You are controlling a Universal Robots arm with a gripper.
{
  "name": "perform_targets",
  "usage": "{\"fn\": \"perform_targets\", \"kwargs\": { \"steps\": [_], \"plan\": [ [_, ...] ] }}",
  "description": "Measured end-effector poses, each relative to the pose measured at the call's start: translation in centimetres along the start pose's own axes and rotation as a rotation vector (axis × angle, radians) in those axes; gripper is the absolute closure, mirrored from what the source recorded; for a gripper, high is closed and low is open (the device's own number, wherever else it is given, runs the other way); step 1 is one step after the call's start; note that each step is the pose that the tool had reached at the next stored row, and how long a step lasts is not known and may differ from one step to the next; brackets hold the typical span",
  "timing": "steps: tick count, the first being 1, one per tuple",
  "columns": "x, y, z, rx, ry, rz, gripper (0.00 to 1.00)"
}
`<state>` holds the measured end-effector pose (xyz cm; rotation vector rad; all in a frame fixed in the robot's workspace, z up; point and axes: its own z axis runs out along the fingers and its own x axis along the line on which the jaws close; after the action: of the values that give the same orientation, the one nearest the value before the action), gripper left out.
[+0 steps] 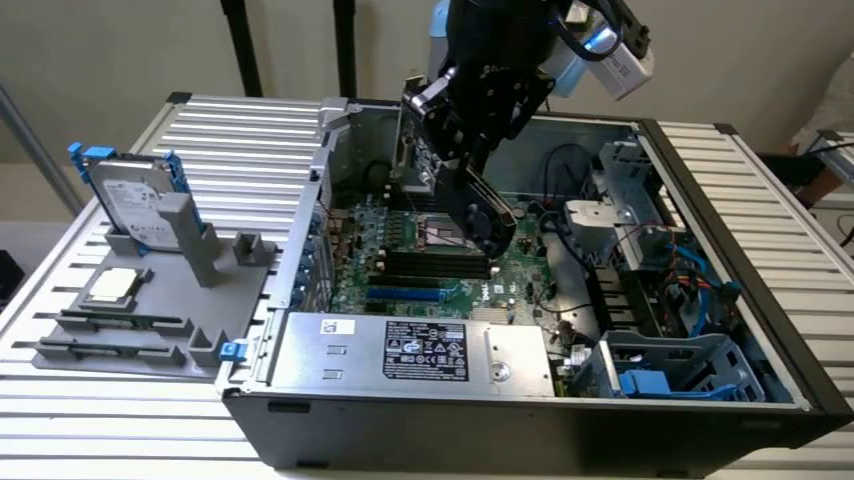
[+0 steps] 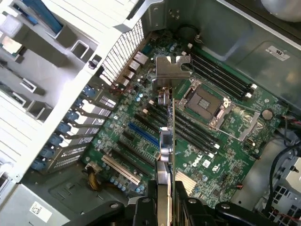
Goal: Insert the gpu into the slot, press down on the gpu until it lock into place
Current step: 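Insert the gpu into the slot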
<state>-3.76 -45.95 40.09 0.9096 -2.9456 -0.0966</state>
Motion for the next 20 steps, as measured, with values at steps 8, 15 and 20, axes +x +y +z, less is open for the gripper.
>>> {"fn": "perform_targets", "kwargs": {
  "steps": [8, 15, 20],
  "plan": [
    [-0.01, -0.01, 0.06, 0.0063, 0.01, -0.145, 0.74],
    [-0.01, -0.03, 0.36, 0.0128, 0.0171, -0.272, 0.74],
    [-0.03, -0.05, 0.67, 0.0181, 0.0217, -0.363, 0.74]
  ]
}}
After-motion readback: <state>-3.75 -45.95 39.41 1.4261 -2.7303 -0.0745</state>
